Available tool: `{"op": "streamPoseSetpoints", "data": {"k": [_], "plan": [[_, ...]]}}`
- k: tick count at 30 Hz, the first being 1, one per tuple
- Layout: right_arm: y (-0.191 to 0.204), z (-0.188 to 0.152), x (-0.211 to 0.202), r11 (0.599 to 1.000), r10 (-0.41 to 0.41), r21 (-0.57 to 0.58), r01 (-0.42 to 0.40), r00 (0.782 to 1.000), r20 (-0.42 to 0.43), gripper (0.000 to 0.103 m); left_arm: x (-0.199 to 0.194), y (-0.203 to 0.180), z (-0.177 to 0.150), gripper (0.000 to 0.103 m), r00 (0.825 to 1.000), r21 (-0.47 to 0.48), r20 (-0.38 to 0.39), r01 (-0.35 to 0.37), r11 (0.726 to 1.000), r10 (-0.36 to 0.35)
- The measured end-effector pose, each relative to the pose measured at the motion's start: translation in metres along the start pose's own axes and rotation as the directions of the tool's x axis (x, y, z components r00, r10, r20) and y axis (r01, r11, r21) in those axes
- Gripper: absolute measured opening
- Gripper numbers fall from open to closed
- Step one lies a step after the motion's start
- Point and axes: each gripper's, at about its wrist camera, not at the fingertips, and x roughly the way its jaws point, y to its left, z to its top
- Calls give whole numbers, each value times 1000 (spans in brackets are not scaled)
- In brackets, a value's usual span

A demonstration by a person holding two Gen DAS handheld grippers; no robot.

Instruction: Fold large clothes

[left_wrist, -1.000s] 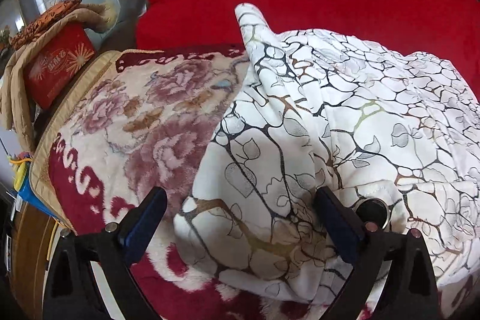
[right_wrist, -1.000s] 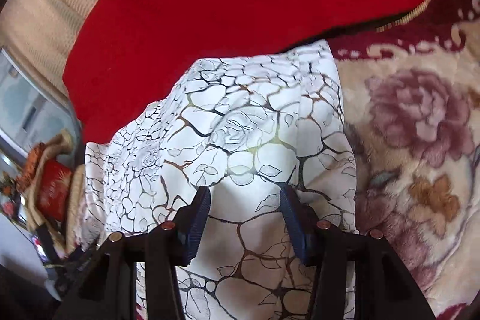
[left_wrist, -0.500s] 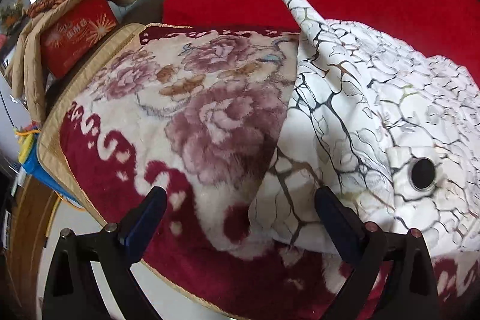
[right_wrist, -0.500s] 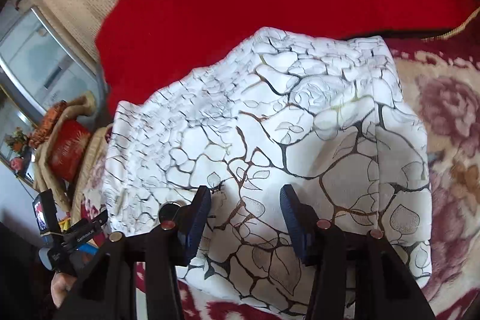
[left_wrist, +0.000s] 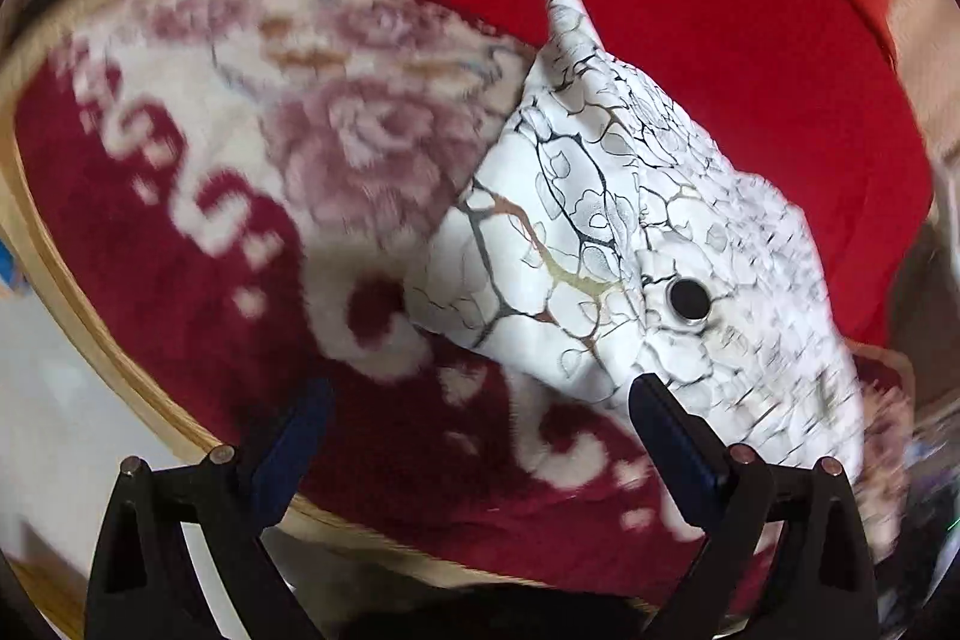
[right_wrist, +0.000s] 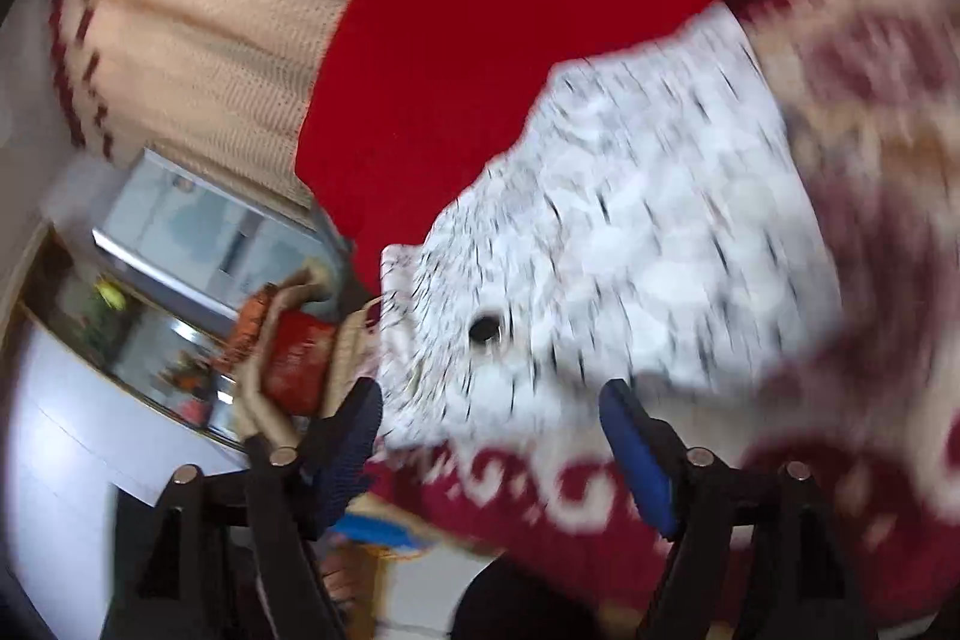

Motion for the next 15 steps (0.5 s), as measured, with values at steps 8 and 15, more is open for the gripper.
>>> {"op": "streamPoseSetpoints", "data": {"k": [8,15], "plan": [[-57,0,3,961,-51,275,37,998,43,80,33,9,25,98,993,-216,44,112,970,-105],[-80,27,31,922,-24,386,-25,992,123,81,44,12,36,57,973,-288,112,227,930,-203]]}}
